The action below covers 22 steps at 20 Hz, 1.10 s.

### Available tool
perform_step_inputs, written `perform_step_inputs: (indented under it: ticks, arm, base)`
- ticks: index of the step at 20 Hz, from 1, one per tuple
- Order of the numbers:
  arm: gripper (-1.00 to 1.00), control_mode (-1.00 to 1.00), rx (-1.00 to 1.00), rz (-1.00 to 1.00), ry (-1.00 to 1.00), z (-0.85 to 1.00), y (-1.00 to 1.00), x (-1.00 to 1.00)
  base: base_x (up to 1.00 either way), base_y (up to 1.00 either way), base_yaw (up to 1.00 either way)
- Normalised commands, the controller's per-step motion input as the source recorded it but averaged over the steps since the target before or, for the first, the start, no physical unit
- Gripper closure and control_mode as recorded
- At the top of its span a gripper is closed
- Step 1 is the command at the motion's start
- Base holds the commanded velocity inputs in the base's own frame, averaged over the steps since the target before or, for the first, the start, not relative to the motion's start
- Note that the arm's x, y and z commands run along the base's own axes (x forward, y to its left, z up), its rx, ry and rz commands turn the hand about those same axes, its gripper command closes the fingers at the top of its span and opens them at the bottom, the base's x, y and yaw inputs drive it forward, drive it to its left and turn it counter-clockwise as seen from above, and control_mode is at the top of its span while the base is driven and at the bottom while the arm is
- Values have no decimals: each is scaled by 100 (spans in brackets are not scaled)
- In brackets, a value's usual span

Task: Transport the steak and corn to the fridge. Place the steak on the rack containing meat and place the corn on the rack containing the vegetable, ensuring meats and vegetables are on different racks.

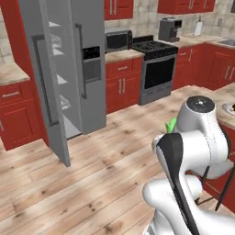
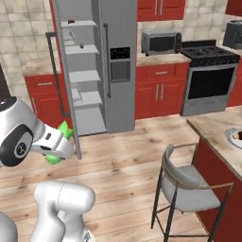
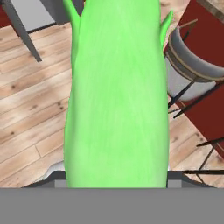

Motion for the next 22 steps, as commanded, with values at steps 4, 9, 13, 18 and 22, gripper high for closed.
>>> perform_step_inputs:
  ticks: [4, 9, 13, 18, 22]
  arm:
    - [100, 100, 0, 0, 0, 0, 0, 0]
    - [100, 100, 0, 0, 0, 0, 0, 0]
    - [100, 100, 0, 0, 0, 0, 0, 0]
    - [100, 100, 0, 0, 0, 0, 0, 0]
    - [100, 100, 0, 0, 0, 0, 0, 0]
  base:
    - [100, -19, 33]
    - [100, -7, 27]
    - [100, -14, 27]
    - [98, -47, 27]
    - [97, -54, 25]
